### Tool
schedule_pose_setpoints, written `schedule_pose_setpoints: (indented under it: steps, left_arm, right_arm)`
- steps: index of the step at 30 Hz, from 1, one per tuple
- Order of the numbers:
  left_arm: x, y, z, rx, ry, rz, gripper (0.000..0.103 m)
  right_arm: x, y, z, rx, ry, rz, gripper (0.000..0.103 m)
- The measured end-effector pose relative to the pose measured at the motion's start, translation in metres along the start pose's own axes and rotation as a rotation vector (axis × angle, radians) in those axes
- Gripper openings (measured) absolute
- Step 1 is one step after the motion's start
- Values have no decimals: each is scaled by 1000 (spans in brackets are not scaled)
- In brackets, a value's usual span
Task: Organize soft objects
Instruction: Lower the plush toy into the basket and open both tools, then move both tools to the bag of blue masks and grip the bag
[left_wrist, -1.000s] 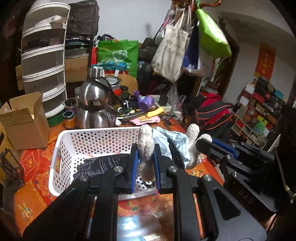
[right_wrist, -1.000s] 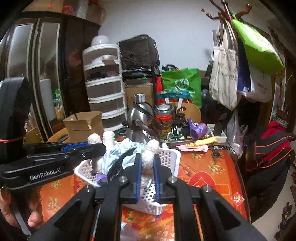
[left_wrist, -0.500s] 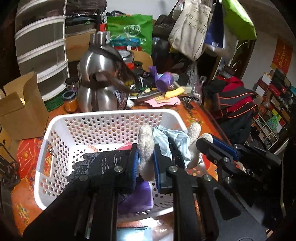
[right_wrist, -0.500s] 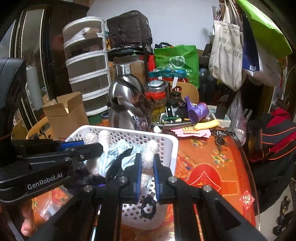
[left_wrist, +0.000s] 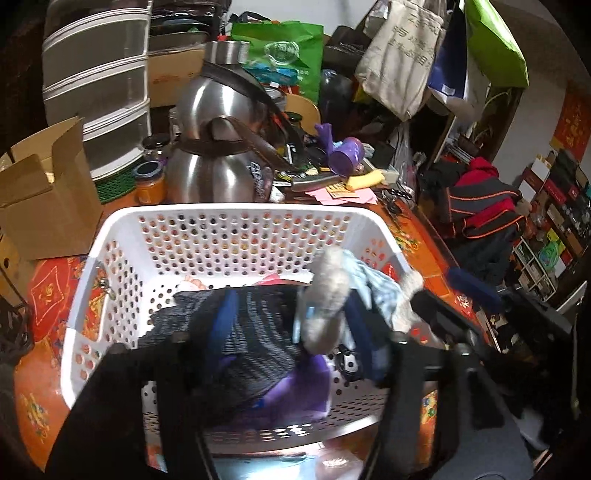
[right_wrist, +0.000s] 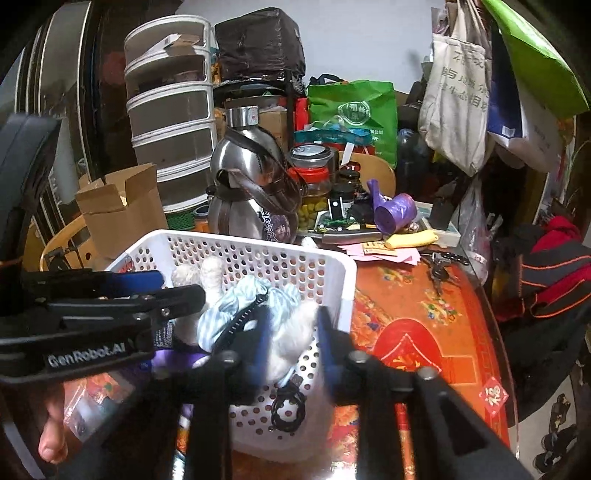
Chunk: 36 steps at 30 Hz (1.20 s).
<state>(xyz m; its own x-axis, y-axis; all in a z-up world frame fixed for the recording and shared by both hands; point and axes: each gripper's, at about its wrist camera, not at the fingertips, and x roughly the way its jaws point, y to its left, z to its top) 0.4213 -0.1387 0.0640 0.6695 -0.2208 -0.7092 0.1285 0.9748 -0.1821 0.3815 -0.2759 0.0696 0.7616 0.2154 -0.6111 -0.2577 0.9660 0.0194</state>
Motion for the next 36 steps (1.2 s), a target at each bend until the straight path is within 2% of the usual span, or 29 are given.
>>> schedule_pose_setpoints:
  steps: [1,2,3,5,7,12,19,22,28,32,36]
  left_arm:
    - [-1,4,-1,-5,-5,4,68]
    - [-3,8,-2,-12,-7,4,69]
    - [-4,12,-2,-21,-7,2,69]
    - [-8,21,-4,-34,-16,0,73]
    - [-14,26,-5,-36,-32,29,76]
    - [-41,42,-3,-80,-76,37,81]
    - [-77,48,-18,-51,-100,37,81]
    - [-93,52,-38,-32,-96,45,81]
    - [-139,90,-100,-87,-90,36,81]
    - [-170,113,-143,-107,-99,57,84]
    - [-179,132,-180,-120,-88,82,87]
  right_arm:
    - [-2,-1,0,-2,-2,-5,61]
    - [-6,-1,0,-7,-16,-15,67]
    - [-10,-2,0,-5,-29,-20,71]
    - [-16,-5,0,13,-42,-12,73]
    - [-20,-8,0,23,-42,-8,79]
    - [-29,-11,-2,41,-45,-10,79]
    - [-46,-5,-11,71,-49,32,79]
    - [-58,3,-24,94,-47,45,79]
    - [-81,21,-69,88,-3,58,79]
    - [-88,23,-104,130,65,59,79]
    - [-95,23,-135,162,79,54,79]
